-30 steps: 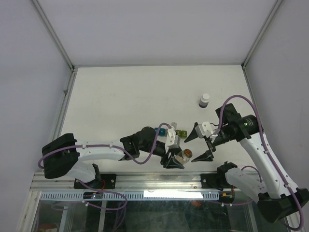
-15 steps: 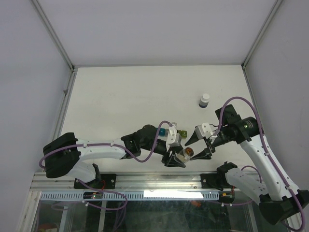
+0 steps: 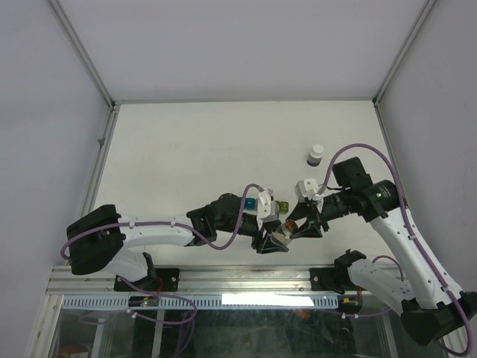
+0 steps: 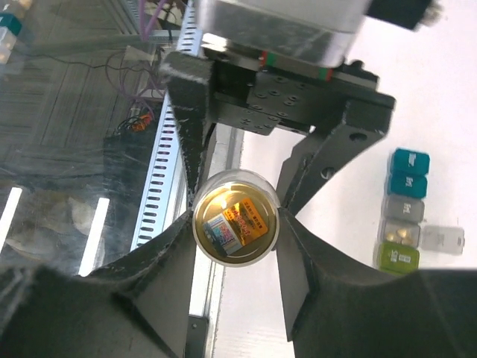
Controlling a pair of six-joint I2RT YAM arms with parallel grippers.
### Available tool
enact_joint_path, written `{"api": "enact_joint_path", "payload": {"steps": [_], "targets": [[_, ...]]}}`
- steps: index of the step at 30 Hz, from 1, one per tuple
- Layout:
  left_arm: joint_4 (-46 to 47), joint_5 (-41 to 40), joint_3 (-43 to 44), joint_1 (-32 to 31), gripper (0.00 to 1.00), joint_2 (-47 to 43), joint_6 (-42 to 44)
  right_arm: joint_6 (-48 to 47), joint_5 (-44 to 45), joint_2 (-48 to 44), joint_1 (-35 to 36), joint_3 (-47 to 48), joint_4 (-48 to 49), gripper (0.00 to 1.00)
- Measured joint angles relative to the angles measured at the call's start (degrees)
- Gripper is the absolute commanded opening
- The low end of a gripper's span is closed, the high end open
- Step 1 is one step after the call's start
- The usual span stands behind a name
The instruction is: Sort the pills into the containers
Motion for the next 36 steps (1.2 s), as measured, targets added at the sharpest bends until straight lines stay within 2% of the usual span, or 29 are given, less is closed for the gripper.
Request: {"api": "enact_joint_path", "payload": {"steps": [7, 12, 13, 16, 17, 18, 19, 24, 29, 32, 36], "targets": [[4.3, -16.0, -2.8, -0.2, 0.0, 0.5, -1.2, 15.6, 9.0, 4.1, 0.3, 1.1, 10.4, 0.13], [5.4, -28.0, -0.7, -0.8, 0.0, 5.7, -1.3, 26.1, 19.5, 6.6, -0.2, 1.1, 15.7, 0.1], [5.5, -29.7, 0.2, -1.0, 0.0, 6.8, -1.3, 27.7, 20.7, 6.7, -0.5, 1.1, 16.4, 0.15], [6.3, -32.4, 1.9, -1.3, 0.0, 8.9, -1.3, 31.2, 22.3, 6.4, -2.0, 1.1, 18.1, 0.65], [6.8, -32.5, 2.0, -1.3, 0.0, 9.0, -1.3, 31.7, 22.1, 6.1, -2.3, 1.1, 18.3, 0.79], [7.0, -33.3, 2.1, -1.3, 0.0, 9.0, -1.6, 32.2, 22.0, 5.5, -2.8, 1.1, 18.5, 0.9], [7.1, -33.8, 2.1, -1.2, 0.0, 9.0, -1.7, 32.9, 21.9, 4.9, -3.1, 1.1, 18.3, 0.97], [6.8, -33.2, 1.9, -0.7, 0.0, 8.4, -2.2, 32.3, 20.5, -1.6, -4.9, 1.1, 17.4, 0.99], [6.7, -26.4, -0.8, -0.6, 0.0, 4.6, -2.9, 28.7, 18.3, -7.8, -5.8, 1.2, 15.2, 0.99], [6.4, -18.9, -1.9, -0.6, 0.0, 1.9, -2.8, 21.1, 15.1, -9.2, -5.9, 2.9, 10.3, 0.98], [6.1, -9.2, -2.3, -0.4, 0.0, -1.1, -1.7, 5.1, 8.7, -9.6, -5.9, 5.7, 0.5, 0.95]]}}
